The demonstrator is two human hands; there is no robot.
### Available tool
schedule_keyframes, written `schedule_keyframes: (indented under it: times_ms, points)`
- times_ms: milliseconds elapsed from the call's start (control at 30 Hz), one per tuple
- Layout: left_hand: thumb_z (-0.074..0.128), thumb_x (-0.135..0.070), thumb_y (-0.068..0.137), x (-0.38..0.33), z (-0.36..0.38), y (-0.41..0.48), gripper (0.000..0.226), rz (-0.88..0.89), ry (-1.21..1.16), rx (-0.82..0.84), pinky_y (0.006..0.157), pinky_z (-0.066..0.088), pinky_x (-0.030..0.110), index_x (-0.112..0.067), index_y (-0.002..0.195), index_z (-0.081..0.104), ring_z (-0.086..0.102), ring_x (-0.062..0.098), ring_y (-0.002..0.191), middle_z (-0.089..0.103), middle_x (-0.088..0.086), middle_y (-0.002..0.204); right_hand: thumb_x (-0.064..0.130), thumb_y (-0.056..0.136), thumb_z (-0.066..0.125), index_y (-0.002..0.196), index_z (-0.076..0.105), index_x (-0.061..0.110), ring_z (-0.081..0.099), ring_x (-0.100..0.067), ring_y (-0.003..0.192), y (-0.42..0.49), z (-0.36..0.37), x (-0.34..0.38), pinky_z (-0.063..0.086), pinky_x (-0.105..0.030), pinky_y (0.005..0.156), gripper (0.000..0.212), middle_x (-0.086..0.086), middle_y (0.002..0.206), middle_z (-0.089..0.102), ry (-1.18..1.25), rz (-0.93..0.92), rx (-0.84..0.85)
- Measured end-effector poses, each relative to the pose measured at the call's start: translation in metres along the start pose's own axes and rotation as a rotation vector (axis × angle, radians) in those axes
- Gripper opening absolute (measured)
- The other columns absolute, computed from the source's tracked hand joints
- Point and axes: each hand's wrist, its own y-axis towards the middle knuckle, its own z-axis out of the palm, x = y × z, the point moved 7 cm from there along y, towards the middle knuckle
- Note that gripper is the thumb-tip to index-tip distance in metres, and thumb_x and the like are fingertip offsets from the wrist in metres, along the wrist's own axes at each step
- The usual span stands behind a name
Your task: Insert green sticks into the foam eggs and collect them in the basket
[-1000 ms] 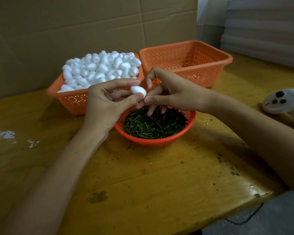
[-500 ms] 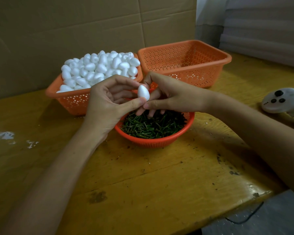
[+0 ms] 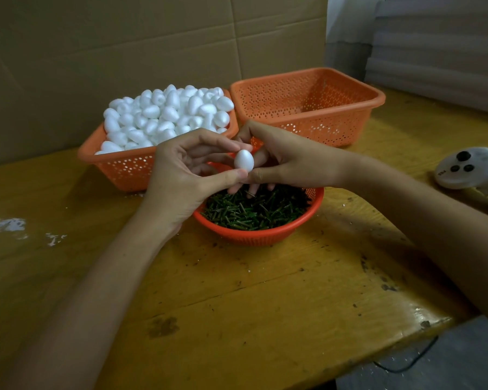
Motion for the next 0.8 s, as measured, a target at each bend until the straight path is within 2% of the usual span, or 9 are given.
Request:
schedule_keyframes:
  times_ms: [133,267,400,567,700,800]
  points:
    - [0.089,-0.003,0.077,0.0009,0.0004,0.0006,0.044,-0.023,0.015,-0.012,0.081,0.06,0.036,-0.009,0.114,0.067,0.077,0.026,0.103,0.08,0.005,0.113,0.003,0.102,0.06,0.127,0.036,-0.005,0.077,-0.03,0.092,0.0,0.0003,-0.0006,0.057,-0.038,0.07,0.035,-0.008,0.108,0.079,0.002,-0.007,0.003]
    - [0.088,0.0,0.079,0.0039,-0.0011,0.0019,0.058,-0.052,0.028,-0.048,0.076,0.057,0.031,-0.007,0.13,0.061,0.076,0.024,0.094,0.079,0.005,0.11,0.004,0.103,0.059,0.127,0.037,-0.003,0.077,-0.03,0.091,0.0007,0.0012,-0.001,0.056,-0.032,0.07,0.033,-0.006,0.108,0.08,0.015,-0.009,0.011]
    - [0.088,-0.004,0.08,0.0056,-0.0018,0.0019,0.051,-0.077,0.022,-0.072,0.074,0.055,0.028,-0.011,0.125,0.065,0.07,0.022,0.084,0.074,0.01,0.105,0.005,0.104,0.058,0.128,0.038,0.0,0.077,-0.029,0.092,0.0007,0.0021,-0.0018,0.057,-0.028,0.071,0.033,-0.007,0.109,0.079,0.023,-0.004,0.02]
    - [0.09,-0.011,0.078,0.006,0.0001,0.0012,0.046,-0.099,0.034,-0.067,0.073,0.054,0.029,-0.019,0.118,0.068,0.068,0.017,0.079,0.071,0.002,0.1,-0.003,0.103,0.055,0.128,0.038,-0.001,0.076,-0.007,0.091,-0.0003,0.0045,0.0021,0.059,-0.025,0.08,0.03,-0.016,0.111,0.077,0.076,-0.032,0.042]
    - [0.09,-0.023,0.07,0.0033,0.0001,0.0007,0.054,-0.1,0.039,-0.076,0.071,0.056,0.024,-0.019,0.118,0.067,0.071,0.019,0.081,0.073,0.005,0.105,-0.003,0.104,0.053,0.13,0.037,-0.005,0.076,-0.008,0.09,-0.0012,0.0045,0.0033,0.058,-0.024,0.08,0.032,-0.017,0.112,0.076,0.071,-0.021,0.045]
    - [0.091,-0.021,0.072,0.0034,-0.0002,0.0007,0.053,-0.101,0.035,-0.073,0.072,0.055,0.026,-0.019,0.118,0.067,0.071,0.023,0.083,0.073,0.008,0.109,-0.002,0.104,0.053,0.13,0.037,-0.004,0.075,-0.006,0.088,-0.0015,0.0043,0.0047,0.057,-0.021,0.077,0.031,-0.018,0.112,0.076,0.072,-0.026,0.033]
